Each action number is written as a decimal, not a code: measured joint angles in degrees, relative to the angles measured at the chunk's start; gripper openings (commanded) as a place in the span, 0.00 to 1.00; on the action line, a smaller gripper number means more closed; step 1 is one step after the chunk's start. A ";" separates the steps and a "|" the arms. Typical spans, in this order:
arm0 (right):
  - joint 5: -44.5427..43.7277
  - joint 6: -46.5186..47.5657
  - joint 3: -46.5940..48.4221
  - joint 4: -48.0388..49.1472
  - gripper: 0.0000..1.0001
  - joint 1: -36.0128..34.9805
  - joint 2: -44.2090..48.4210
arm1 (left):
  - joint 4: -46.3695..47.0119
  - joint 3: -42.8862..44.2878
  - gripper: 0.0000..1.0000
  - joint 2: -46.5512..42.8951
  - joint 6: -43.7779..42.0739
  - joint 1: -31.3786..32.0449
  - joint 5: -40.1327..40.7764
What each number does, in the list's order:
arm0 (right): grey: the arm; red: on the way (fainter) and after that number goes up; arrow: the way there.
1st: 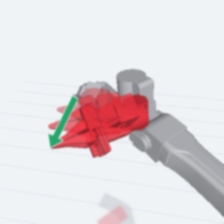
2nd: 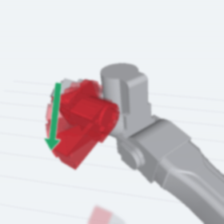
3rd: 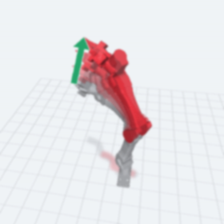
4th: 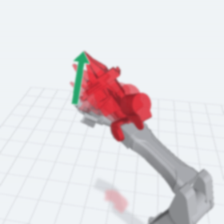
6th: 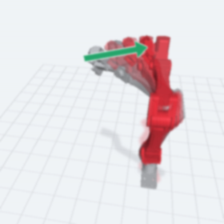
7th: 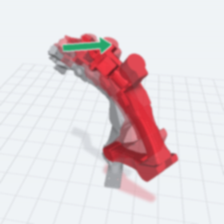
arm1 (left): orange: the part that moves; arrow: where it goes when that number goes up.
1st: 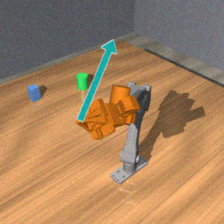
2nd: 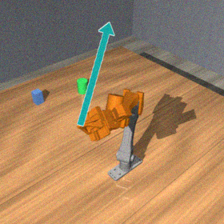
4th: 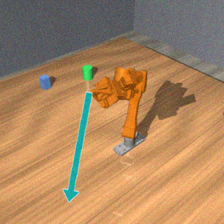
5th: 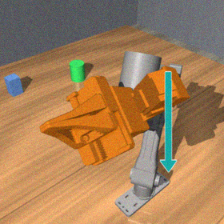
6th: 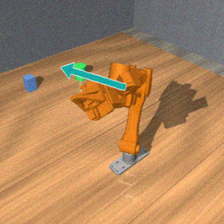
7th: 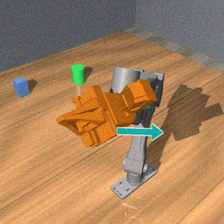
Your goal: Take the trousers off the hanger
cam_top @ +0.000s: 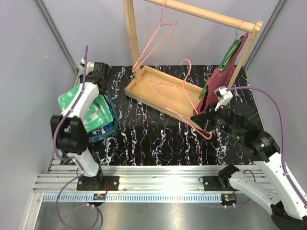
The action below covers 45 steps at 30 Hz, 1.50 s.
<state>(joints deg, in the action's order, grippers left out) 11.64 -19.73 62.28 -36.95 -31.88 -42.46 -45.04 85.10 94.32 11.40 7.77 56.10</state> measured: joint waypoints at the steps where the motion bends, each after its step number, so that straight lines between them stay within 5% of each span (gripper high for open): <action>1: -0.02 0.02 0.09 0.02 0.00 0.00 -0.11 | -0.70 1.79 0.00 3.30 0.59 -0.63 -0.48; 8: -0.48 0.98 4.90 -0.28 0.00 0.00 -2.19 | -0.87 9.35 0.00 16.44 1.68 -0.74 -4.33; 17: -5.92 3.37 17.22 -1.16 0.00 0.00 -7.89 | 3.45 7.80 0.11 19.54 -0.66 -1.40 -16.63; 22: -11.43 4.85 27.28 -5.20 0.00 0.00 -13.92 | 3.96 7.30 0.62 18.80 -2.25 -2.69 -23.98; 25: -16.57 5.75 33.24 -7.67 0.00 0.00 -18.45 | 1.84 7.08 0.83 16.48 -2.14 -3.26 -27.91; 26: -18.43 5.97 34.58 -8.37 0.00 0.00 -19.76 | 0.83 7.08 0.97 15.06 -1.66 -3.67 -30.01; 27: -19.96 6.12 35.54 -8.98 0.00 0.00 -20.83 | 0.11 7.08 0.99 13.81 -1.31 -3.96 -31.56; 37: -37.16 8.07 50.62 -13.92 0.00 0.00 -33.97 | -6.01 1.18 0.99 -13.73 3.21 -5.88 -37.66; 45: -39.63 7.58 54.75 -15.32 0.00 -0.66 -40.33 | -7.26 -9.40 0.99 -40.48 6.54 -6.03 -37.05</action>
<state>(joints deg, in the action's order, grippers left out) -27.99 -12.14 117.03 -52.27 -32.53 -82.78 -52.29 75.70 53.84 17.93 1.74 19.05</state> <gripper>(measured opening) 0.034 0.987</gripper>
